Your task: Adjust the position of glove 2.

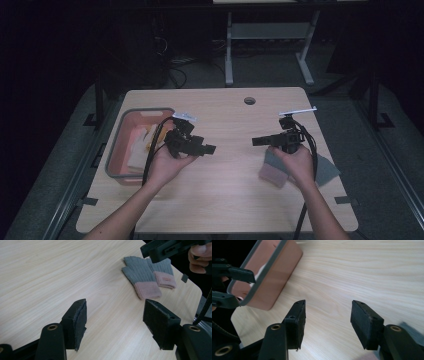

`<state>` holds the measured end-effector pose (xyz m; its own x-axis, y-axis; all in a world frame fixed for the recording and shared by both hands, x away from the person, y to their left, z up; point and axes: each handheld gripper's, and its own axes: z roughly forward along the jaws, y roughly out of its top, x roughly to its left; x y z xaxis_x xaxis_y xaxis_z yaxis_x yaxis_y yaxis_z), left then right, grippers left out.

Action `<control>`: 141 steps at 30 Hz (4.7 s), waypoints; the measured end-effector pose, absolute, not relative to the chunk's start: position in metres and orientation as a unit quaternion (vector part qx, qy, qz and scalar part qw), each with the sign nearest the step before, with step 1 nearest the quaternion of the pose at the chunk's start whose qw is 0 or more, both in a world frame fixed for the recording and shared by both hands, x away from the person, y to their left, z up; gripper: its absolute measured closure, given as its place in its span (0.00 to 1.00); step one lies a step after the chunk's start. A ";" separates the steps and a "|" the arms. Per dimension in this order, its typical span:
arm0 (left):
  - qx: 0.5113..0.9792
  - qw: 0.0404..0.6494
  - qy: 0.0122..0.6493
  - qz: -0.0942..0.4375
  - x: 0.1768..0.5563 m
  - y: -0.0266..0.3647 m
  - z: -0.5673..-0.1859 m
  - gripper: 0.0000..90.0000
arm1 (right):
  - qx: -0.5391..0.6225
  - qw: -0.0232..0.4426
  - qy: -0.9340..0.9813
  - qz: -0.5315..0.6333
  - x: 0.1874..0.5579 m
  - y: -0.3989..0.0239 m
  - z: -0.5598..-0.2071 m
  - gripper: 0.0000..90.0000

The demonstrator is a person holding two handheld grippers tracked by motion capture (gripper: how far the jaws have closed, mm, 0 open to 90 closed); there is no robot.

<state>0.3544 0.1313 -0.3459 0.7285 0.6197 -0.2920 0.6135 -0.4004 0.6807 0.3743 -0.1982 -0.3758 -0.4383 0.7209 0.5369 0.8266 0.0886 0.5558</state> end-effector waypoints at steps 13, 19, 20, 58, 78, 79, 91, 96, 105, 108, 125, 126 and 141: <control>0.839 0.415 0.351 -0.004 0.346 0.103 -0.353 0.37 | -0.544 0.043 -0.733 -0.406 0.355 -0.229 -0.387 0.50; 0.841 0.417 0.345 -0.006 0.343 0.091 -0.358 0.36 | -0.555 0.025 -0.733 -0.393 0.346 -0.247 -0.394 0.49; 0.841 0.417 0.344 -0.006 0.343 0.089 -0.358 0.36 | -0.556 0.022 -0.733 -0.391 0.345 -0.251 -0.395 0.49; 0.849 0.423 0.314 -0.037 0.323 0.040 -0.393 0.31 | -0.602 -0.074 -0.737 -0.300 0.302 -0.319 -0.439 0.54; 0.851 0.419 0.313 -0.046 0.319 0.033 -0.400 0.31 | -0.592 -0.115 -0.753 -0.262 0.297 -0.306 -0.453 0.67; 0.850 0.420 0.314 -0.045 0.319 0.032 -0.401 0.31 | -0.591 -0.113 -0.753 -0.264 0.297 -0.307 -0.453 0.70; 0.851 0.420 0.313 -0.047 0.319 0.030 -0.401 0.31 | -0.601 -0.087 -0.747 -0.271 0.300 -0.309 -0.451 0.89; 0.852 0.418 0.312 -0.046 0.320 0.030 -0.402 0.31 | -0.603 -0.087 -0.745 -0.272 0.300 -0.311 -0.449 0.91; 0.852 0.418 0.313 -0.042 0.321 0.031 -0.401 0.31 | -0.600 -0.091 -0.741 -0.286 0.296 -0.314 -0.436 0.91; 0.852 0.418 0.313 -0.041 0.321 0.032 -0.400 0.31 | -0.595 -0.097 -0.743 -0.293 0.296 -0.312 -0.429 0.91; 0.851 0.418 0.316 -0.042 0.323 0.033 -0.400 0.31 | -0.547 -0.084 -0.772 -0.312 0.309 -0.271 -0.412 0.91; 0.850 0.418 0.317 -0.042 0.323 0.033 -0.400 0.30 | -0.547 -0.083 -0.773 -0.312 0.310 -0.269 -0.411 0.91; 0.847 0.416 0.327 -0.040 0.327 0.031 -0.402 0.31 | -0.516 -0.069 -0.799 -0.302 0.328 -0.240 -0.416 0.90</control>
<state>0.3267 0.0309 -0.4022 0.7828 0.5216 -0.3393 0.5874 -0.4394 0.6796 0.3279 -0.2401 -0.4161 -0.4579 0.8660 0.2010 0.7821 0.2849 0.5542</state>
